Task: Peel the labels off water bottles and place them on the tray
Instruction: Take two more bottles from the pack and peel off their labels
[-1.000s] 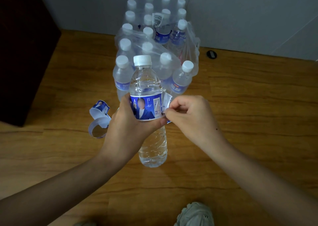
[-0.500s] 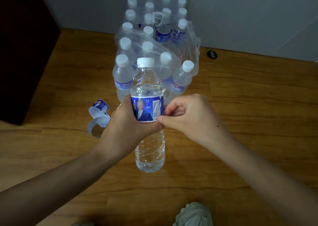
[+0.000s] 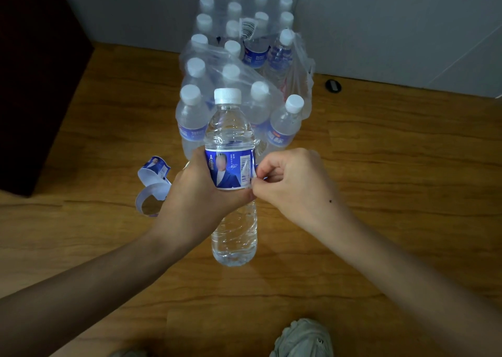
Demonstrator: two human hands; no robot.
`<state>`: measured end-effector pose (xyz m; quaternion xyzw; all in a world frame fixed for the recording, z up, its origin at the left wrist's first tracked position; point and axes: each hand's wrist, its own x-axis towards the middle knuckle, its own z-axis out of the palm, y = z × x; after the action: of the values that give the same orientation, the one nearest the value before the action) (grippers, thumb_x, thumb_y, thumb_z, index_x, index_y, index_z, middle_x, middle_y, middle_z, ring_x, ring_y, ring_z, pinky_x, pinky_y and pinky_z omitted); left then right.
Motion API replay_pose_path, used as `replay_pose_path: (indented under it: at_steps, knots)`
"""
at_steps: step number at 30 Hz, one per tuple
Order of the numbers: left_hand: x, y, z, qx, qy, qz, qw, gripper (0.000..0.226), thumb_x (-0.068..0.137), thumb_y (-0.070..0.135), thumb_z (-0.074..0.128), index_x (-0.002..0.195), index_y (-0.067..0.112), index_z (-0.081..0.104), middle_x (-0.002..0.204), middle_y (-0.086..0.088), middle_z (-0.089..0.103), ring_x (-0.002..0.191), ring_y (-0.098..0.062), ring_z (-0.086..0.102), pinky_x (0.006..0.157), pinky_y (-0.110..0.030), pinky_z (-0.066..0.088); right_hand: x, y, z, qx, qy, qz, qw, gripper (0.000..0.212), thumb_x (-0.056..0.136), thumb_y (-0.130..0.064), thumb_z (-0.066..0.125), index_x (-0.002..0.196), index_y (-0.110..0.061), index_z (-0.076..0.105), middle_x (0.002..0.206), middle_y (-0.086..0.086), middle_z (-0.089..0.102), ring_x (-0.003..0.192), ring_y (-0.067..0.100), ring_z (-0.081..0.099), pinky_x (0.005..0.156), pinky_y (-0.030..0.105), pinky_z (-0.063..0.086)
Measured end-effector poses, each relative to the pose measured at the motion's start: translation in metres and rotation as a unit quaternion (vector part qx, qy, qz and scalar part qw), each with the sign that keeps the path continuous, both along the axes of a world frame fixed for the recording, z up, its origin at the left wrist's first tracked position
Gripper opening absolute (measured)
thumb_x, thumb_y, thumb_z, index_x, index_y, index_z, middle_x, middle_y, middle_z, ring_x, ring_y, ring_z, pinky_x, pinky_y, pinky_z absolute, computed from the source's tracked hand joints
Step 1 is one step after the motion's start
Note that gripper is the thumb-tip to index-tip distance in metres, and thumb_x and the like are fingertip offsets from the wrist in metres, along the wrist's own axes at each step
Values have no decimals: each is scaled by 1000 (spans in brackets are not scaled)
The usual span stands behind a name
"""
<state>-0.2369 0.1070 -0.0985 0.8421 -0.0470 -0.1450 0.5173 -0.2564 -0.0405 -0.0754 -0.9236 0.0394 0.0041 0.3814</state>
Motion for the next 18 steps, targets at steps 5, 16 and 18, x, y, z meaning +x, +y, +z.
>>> replay_pose_path:
  at_steps: [5,16,18]
  knots:
    - [-1,-2,2,-6,2,2,1000,62,59,40,82,107,28,44,88,19,59,74,10,60,55,-1,43,-2,-3,0,-1,-2,-5,1000,12,71,-8,71,62,-15,67,59,-2,69,55,13,67,51,27,54]
    - [0,-2,5,-50,15,-6,999,50,59,32,82,92,38,45,84,18,62,76,16,61,56,-4,47,-5,-14,2,102,50,-18,993,12,74,-9,75,68,-17,69,65,-4,72,59,1,68,57,18,53]
    - [0,-2,6,-34,1,-8,999,55,55,41,79,98,36,46,86,18,62,80,11,62,61,-9,51,-6,-11,6,90,50,-12,995,7,73,-16,78,75,-12,73,71,0,75,66,7,71,65,29,60]
